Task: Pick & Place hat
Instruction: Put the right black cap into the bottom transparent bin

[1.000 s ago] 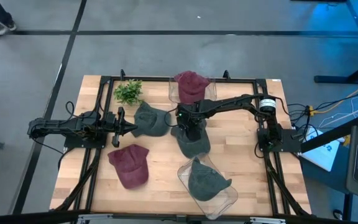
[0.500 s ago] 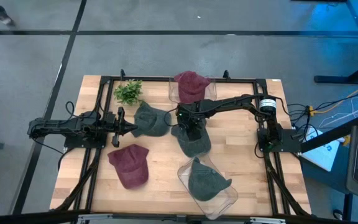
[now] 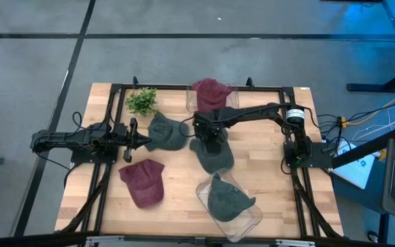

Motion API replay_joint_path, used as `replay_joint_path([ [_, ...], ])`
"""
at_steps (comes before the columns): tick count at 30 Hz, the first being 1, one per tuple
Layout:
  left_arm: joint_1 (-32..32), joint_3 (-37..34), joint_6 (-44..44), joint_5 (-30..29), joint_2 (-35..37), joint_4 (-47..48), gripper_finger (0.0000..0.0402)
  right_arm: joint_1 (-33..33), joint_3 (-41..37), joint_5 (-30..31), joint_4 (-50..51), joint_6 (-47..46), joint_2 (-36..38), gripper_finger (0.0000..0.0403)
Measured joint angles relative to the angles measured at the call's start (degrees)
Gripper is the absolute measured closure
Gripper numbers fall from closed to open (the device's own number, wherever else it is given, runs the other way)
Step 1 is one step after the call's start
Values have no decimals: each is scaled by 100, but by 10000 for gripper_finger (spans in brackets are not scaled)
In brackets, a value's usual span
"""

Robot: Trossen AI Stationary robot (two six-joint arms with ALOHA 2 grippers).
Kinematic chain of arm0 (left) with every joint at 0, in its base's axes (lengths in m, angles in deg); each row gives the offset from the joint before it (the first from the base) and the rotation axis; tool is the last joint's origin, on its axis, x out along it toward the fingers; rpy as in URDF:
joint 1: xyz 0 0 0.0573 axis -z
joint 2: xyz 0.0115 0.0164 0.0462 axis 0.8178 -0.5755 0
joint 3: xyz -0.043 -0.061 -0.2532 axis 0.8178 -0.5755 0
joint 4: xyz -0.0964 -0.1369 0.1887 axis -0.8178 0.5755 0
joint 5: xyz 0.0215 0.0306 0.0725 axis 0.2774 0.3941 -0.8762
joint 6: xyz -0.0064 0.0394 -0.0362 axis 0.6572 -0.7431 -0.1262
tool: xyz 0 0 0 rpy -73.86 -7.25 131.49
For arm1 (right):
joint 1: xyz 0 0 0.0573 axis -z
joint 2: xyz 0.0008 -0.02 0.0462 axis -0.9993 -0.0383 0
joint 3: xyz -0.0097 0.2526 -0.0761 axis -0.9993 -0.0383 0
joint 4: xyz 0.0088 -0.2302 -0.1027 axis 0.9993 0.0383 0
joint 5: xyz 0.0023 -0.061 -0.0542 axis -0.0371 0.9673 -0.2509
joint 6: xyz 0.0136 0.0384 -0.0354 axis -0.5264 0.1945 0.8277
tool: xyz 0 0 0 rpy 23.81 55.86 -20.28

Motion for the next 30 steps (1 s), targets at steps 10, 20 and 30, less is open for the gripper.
replay_joint_path([
  [10,2,0,0,0,2,0,393,0,632,-186,533,-54,2,368],
  [20,0,2,0,0,2,0,389,25,1358,-298,1269,-302,7,368],
  [30,0,2,0,0,2,0,389,102,1916,-958,1693,-901,13,368],
])
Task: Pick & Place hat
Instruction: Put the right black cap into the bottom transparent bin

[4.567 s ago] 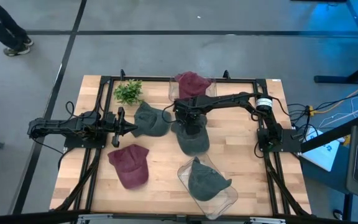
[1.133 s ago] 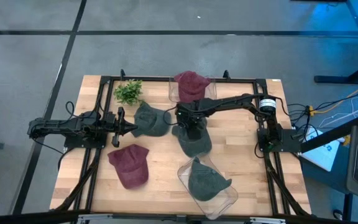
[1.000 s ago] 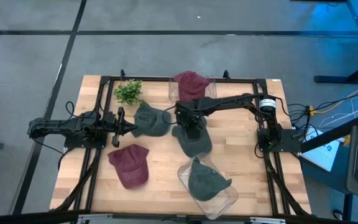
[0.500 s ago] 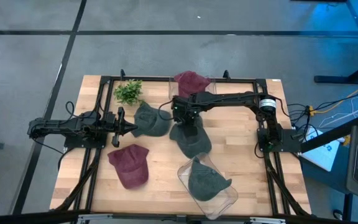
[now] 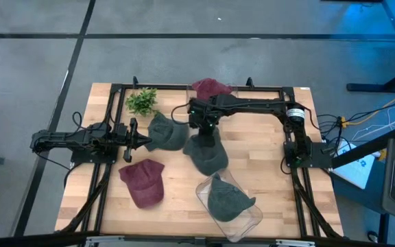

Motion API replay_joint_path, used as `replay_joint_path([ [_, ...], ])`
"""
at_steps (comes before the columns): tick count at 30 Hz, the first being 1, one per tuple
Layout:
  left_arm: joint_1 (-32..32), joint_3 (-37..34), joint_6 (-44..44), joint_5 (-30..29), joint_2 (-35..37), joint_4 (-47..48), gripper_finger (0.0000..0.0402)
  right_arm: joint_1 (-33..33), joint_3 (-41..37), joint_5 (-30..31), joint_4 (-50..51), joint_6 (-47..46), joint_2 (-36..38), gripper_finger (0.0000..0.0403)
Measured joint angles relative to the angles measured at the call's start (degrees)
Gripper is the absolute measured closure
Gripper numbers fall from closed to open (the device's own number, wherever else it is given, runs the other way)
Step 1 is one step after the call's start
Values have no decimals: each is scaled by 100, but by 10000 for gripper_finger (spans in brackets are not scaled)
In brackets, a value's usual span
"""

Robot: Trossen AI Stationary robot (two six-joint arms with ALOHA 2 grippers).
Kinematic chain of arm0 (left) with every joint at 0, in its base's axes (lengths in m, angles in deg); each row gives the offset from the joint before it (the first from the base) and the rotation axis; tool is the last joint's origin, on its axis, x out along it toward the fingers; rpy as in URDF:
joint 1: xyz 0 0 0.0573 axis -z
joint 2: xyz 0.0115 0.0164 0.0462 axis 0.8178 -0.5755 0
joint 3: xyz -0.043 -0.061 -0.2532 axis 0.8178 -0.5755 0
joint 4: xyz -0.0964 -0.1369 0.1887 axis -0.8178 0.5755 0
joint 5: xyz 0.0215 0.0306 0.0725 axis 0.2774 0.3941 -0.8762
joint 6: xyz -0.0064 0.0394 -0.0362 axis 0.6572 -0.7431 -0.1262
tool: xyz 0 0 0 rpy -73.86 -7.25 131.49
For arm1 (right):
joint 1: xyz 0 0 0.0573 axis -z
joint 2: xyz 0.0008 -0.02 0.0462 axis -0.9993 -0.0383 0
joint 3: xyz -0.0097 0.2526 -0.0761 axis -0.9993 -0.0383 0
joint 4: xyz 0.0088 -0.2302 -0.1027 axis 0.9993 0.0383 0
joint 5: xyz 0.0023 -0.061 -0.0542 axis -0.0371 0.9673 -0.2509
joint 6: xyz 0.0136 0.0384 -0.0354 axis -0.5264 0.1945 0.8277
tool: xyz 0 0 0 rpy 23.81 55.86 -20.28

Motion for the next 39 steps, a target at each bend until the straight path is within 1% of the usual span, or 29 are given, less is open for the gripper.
replay_joint_path([
  [11,1,-1,0,0,0,0,393,117,382,-472,263,-638,0,368],
  [24,1,-1,0,0,-1,0,389,155,1115,-480,556,-915,2,368],
  [36,2,0,0,0,0,0,390,176,2235,-469,1242,-908,2,368],
  [39,0,-1,0,0,0,0,391,176,2476,-298,1542,-845,2,368],
])
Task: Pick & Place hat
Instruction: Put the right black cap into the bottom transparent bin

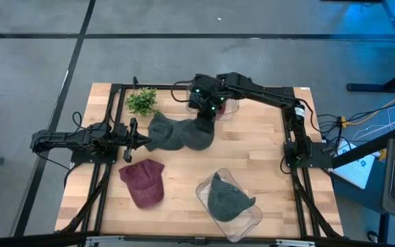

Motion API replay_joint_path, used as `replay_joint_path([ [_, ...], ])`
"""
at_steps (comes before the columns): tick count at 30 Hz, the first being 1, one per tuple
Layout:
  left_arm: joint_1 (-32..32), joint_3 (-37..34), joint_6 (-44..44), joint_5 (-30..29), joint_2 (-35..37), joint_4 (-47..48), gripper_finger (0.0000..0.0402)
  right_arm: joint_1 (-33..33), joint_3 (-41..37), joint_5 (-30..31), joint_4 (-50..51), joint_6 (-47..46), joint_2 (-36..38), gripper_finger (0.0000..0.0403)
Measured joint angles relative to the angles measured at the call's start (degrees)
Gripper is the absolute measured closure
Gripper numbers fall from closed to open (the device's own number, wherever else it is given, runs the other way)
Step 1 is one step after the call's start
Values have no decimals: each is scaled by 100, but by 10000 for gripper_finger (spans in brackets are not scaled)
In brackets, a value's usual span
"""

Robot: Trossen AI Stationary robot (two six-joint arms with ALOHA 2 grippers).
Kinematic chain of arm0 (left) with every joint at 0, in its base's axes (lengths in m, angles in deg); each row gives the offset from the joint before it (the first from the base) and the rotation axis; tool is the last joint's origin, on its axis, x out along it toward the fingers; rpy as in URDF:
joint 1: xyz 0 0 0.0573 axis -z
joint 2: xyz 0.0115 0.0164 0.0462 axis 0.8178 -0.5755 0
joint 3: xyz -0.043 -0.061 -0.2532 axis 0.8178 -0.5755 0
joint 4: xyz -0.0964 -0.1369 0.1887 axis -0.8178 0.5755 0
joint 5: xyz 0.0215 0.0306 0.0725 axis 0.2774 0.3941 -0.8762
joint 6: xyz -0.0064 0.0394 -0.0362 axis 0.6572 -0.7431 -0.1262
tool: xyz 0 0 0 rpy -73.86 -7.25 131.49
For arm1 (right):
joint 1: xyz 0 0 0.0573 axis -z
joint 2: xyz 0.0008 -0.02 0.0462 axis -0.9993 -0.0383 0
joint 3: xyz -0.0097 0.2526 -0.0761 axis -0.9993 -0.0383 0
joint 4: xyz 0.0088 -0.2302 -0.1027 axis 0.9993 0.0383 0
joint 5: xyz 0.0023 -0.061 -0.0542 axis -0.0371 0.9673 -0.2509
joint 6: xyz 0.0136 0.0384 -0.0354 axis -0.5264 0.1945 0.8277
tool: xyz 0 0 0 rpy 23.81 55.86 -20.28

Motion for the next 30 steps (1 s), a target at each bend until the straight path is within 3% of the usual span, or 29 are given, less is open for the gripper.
replay_joint_path([
  [15,0,-1,0,0,-2,0,391,-11,637,95,540,-99,118,368],
  [30,0,1,0,0,-1,0,394,-400,622,1075,664,-916,752,368],
])
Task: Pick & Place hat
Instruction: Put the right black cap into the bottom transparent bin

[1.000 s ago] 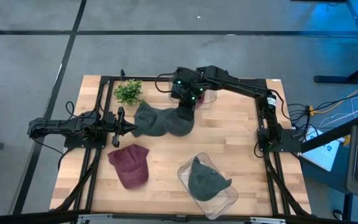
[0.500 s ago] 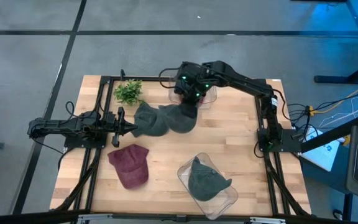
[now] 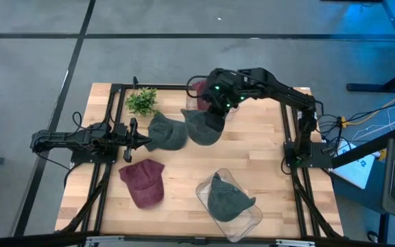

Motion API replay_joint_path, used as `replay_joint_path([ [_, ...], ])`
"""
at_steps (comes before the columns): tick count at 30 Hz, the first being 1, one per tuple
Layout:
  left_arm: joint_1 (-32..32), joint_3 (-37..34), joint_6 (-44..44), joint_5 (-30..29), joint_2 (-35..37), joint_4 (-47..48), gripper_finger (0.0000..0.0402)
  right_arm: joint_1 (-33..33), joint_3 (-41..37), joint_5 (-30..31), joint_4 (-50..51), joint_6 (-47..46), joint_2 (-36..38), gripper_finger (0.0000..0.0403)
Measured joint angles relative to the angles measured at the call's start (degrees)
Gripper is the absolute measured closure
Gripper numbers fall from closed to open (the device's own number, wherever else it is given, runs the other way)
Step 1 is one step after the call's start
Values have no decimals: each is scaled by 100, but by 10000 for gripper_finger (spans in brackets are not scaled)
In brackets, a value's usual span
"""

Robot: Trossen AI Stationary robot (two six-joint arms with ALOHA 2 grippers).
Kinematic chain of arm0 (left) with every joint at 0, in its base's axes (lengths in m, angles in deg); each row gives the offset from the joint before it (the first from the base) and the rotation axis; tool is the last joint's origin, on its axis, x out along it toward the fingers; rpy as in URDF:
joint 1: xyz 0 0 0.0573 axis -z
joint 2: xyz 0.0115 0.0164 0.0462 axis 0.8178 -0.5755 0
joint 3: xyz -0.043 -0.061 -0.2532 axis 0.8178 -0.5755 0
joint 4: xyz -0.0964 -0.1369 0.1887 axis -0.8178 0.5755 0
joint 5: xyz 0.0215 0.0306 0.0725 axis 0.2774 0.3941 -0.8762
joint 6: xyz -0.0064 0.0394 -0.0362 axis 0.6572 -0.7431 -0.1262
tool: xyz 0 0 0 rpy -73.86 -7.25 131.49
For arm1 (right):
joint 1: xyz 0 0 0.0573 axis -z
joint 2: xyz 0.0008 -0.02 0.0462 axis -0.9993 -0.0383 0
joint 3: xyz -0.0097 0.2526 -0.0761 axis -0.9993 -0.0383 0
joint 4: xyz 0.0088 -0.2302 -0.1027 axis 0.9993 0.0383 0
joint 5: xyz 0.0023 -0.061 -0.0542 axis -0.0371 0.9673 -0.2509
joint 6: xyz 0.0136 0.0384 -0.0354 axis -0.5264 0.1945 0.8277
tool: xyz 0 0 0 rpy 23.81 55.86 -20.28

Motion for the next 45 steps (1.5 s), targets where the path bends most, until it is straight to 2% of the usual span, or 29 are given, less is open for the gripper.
replay_joint_path([
  [5,2,-2,0,0,-1,0,392,-178,-3,223,185,-194,110,368],
  [27,1,-1,0,0,-1,1,393,-1159,-5,218,327,-1482,506,368],
  [45,1,0,0,0,0,2,389,-2038,-5,716,970,-2492,831,368],
])
